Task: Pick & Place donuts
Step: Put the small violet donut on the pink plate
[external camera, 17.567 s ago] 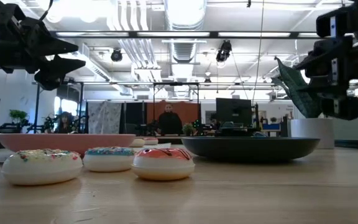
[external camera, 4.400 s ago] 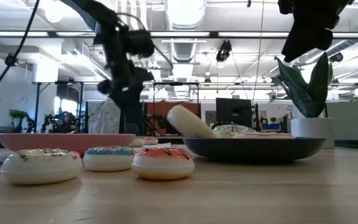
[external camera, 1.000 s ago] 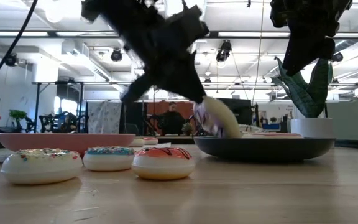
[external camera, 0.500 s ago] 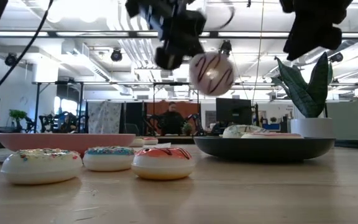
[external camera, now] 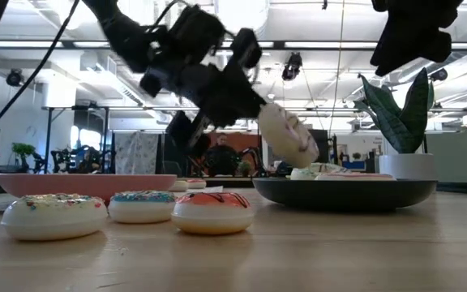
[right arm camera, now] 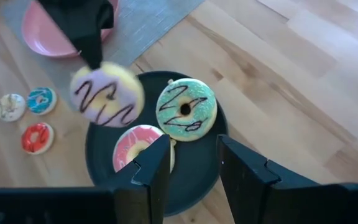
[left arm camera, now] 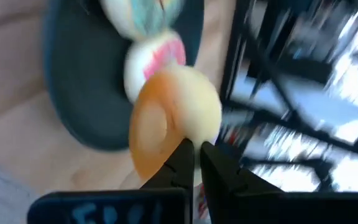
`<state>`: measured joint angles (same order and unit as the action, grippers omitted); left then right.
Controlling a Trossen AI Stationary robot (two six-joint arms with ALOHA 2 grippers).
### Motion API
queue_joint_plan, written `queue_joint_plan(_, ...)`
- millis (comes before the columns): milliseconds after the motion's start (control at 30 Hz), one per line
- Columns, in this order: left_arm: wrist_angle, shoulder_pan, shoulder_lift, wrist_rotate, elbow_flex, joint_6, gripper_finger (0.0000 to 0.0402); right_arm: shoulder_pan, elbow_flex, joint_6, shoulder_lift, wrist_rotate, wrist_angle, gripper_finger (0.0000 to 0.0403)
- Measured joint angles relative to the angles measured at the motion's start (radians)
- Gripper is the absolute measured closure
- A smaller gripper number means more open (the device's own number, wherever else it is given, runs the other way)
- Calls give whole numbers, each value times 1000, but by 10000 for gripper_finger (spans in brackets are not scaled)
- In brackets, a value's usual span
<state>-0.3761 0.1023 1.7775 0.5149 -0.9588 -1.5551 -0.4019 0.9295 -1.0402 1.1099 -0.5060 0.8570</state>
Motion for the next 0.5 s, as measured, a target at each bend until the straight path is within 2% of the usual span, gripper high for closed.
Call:
queue_joint_plan(100, -41, -11, -16, -82, 57, -61, 402, 0, 0, 2, 15, 0, 0, 280)
queue_joint_plan(267, -61, -19, -17, -169, 88, -70, 401, 0, 0, 19, 25, -1, 1, 280)
queue_joint_plan(500, -72, -29, -17, -184, 84, -66, 401, 0, 0, 21, 26, -1, 5, 280)
